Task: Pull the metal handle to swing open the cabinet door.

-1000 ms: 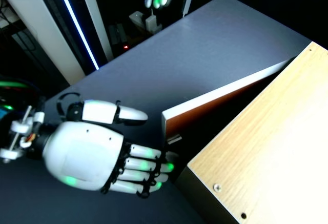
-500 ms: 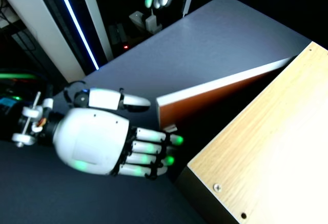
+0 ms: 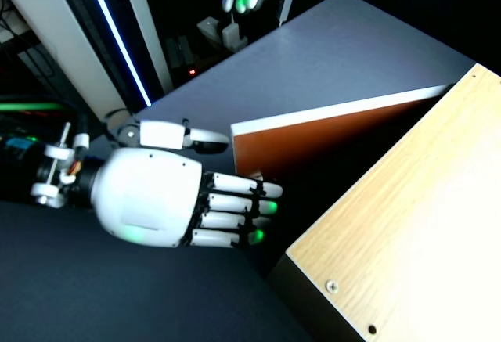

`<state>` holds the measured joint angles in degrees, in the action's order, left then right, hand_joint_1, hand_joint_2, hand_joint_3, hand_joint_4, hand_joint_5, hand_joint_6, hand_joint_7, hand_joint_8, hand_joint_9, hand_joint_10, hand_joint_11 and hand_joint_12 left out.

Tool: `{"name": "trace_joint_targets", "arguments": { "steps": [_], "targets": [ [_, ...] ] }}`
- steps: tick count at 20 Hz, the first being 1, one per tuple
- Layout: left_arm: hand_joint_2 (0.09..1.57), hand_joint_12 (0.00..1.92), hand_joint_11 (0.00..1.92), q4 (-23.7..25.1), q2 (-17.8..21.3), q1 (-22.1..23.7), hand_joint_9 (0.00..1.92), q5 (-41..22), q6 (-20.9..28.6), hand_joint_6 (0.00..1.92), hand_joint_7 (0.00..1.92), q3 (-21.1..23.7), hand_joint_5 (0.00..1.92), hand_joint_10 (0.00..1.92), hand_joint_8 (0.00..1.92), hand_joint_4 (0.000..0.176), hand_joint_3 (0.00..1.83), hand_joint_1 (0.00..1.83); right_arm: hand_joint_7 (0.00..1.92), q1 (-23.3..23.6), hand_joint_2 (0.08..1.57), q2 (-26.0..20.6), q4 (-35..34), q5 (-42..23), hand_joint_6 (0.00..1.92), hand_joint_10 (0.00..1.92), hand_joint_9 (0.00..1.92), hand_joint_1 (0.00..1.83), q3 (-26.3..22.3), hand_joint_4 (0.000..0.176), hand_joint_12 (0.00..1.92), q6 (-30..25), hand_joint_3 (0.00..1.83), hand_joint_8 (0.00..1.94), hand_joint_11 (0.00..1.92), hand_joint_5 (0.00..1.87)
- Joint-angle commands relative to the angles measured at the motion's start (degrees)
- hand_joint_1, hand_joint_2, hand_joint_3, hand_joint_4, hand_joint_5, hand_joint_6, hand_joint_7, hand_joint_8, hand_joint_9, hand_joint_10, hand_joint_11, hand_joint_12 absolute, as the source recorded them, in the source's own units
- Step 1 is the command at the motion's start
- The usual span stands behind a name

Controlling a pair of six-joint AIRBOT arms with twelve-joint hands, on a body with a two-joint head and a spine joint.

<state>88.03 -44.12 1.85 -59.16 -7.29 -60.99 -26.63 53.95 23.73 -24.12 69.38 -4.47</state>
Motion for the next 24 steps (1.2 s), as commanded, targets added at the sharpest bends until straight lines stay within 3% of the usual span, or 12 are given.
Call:
{"name": "trace_joint_targets", "arguments": {
  "steps": [1, 5, 8, 14, 24],
  "targets": [
    [1.57, 0.80, 0.15, -5.76, 0.30, 0.46, 0.52, -1.17, -0.55, 0.00, 0.55, 0.06, 0.52, 0.00, 0.00, 0.000, 0.07, 0.00, 0.17, 0.66, 1.56, -0.07, -0.80, -6.63, 0.00, 0.00, 0.15, 0.00, -0.17, 0.000, 0.44, -0.49, 0.00, 0.00, 0.00, 0.17],
    [1.57, 0.80, 0.16, -5.76, 0.30, 0.46, 0.52, -1.17, -0.55, 0.00, 0.56, 0.06, 0.53, 0.00, 0.00, 0.000, 0.08, 0.00, 0.17, 0.16, 1.56, -0.07, 2.70, -7.26, 0.00, 0.00, 0.14, 0.00, -0.89, 0.000, 0.43, -0.14, 0.00, 0.00, 0.00, 0.17],
    [1.57, 0.80, 0.16, -5.76, 0.30, 0.46, 0.51, -1.17, -0.55, 0.00, 0.55, 0.06, 0.52, 0.00, 0.00, 0.000, 0.07, 0.00, 0.17, -0.31, 1.56, -0.08, 4.38, -8.07, 0.00, 0.00, 0.14, 0.00, -1.78, 0.000, 0.42, 4.29, 0.00, 0.00, 0.00, 0.16],
    [1.57, 0.80, 0.16, -5.76, 0.30, 0.46, 0.52, -1.17, -0.55, 0.00, 0.56, 0.06, 0.53, 0.00, 0.00, 0.000, 0.08, 0.00, 0.16, -0.46, 1.57, -0.18, 6.02, -8.36, 0.00, 0.00, 0.13, 0.00, -3.58, 0.000, 0.42, 4.59, 0.00, 0.00, 0.00, 0.16],
    [1.57, 0.80, 0.15, -5.76, 0.30, 0.46, 0.52, -1.17, -0.55, 0.00, 0.56, 0.06, 0.53, 0.00, 0.00, 0.000, 0.08, 0.00, 0.14, 0.75, 1.56, 0.82, 6.57, -12.69, 0.00, 0.00, 0.12, 0.00, -4.70, 0.000, 0.40, 11.43, 0.00, 0.00, 0.00, 0.14]
  ]
}}
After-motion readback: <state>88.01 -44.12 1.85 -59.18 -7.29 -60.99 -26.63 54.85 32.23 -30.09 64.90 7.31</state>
